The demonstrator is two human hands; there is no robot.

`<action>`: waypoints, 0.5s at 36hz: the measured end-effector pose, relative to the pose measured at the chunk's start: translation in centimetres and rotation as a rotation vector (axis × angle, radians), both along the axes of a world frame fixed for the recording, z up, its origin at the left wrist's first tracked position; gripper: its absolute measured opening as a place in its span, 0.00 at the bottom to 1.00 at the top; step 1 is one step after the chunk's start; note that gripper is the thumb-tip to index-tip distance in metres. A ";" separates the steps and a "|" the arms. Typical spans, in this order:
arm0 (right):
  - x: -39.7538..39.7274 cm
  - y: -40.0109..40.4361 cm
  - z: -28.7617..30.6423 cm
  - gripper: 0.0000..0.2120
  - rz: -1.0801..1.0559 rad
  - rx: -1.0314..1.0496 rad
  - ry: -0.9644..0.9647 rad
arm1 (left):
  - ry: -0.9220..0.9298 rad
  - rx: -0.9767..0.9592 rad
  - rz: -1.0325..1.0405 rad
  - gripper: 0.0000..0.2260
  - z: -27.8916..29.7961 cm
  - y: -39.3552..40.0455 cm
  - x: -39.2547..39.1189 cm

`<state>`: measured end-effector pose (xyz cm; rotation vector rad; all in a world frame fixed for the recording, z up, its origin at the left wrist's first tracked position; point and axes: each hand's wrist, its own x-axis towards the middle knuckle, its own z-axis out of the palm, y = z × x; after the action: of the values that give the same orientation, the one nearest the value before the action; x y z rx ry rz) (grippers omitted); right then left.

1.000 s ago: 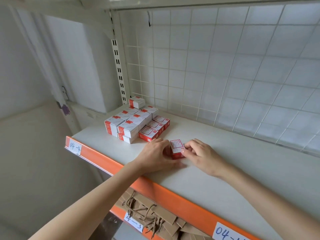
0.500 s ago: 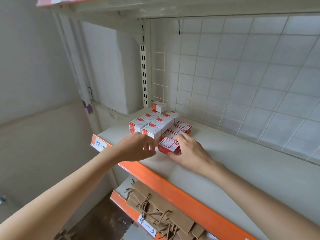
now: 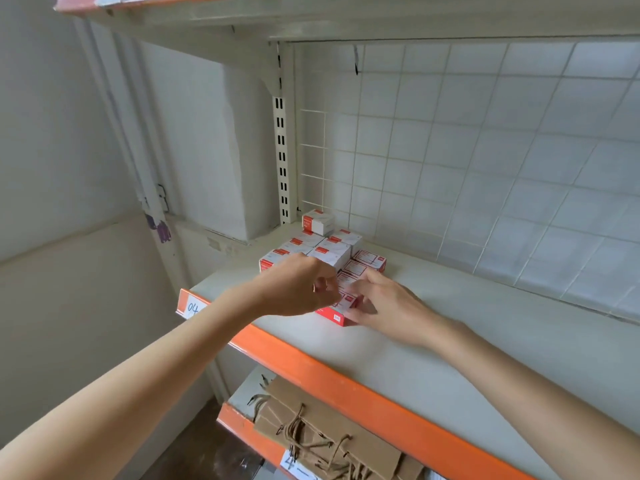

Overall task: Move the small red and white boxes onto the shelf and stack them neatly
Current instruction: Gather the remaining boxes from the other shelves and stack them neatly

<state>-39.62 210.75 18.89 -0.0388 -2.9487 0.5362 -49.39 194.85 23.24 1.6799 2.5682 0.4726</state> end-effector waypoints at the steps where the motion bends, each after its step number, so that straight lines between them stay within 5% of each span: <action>1: 0.3 0.4 0.2 0.16 -0.008 -0.003 -0.003 | -0.001 -0.017 -0.029 0.07 0.1 0.5 -0.1; 18: 15.2 6.0 0.5 0.18 -0.504 0.125 -0.116 | 0.037 -0.126 -0.494 0.07 -1.0 13.2 6.5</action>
<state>-24.44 216.76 19.39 -0.7953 -2.9043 0.2815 -42.91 208.05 22.23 2.1830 2.0356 0.2442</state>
